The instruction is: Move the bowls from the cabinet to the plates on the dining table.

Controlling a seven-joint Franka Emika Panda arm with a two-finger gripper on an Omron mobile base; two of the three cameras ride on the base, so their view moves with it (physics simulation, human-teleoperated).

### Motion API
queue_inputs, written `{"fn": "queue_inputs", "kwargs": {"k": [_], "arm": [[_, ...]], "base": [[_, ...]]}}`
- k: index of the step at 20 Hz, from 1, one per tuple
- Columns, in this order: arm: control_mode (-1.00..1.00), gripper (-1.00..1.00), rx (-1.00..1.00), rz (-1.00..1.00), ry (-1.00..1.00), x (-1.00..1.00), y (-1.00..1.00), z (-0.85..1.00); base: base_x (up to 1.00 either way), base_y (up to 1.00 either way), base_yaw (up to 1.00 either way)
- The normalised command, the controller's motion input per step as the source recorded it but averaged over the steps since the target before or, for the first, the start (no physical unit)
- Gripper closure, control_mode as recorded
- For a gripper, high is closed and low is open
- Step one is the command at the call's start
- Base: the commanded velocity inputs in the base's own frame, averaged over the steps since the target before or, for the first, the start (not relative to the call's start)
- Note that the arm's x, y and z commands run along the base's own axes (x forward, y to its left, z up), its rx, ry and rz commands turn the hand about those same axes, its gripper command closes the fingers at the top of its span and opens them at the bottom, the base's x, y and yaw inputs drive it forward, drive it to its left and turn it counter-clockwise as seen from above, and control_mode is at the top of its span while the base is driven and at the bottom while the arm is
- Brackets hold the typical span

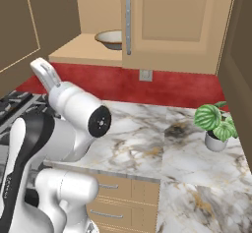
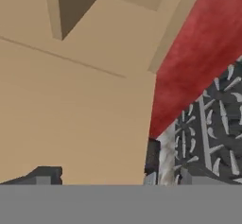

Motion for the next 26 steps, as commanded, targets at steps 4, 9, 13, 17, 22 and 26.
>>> {"fn": "queue_inputs", "kwargs": {"k": [4, 9, 13, 17, 22, 26], "arm": [[-1.0, -1.0, -0.04, -0.11, 0.11, -0.45, -0.72, 0.0], [-1.0, -1.0, -0.17, -0.11, 0.11, -0.22, -0.58, 0.0], [-1.0, -1.0, -0.27, -0.08, 0.1, -0.06, -0.25, -0.02], [-1.0, -1.0, -0.36, -0.08, 0.11, 0.0, -0.15, -0.15], [-1.0, -1.0, -0.43, -0.06, 0.1, 0.05, -0.09, -0.21], [-1.0, -1.0, -0.37, -0.02, 0.05, 0.14, 0.0, -0.18]], "base": [[0.0, 0.0, 0.0], [0.0, 0.0, 0.0], [0.0, 0.0, 0.0], [0.0, 0.0, 0.0], [0.0, 0.0, 0.0], [0.0, 0.0, 0.0]]}}
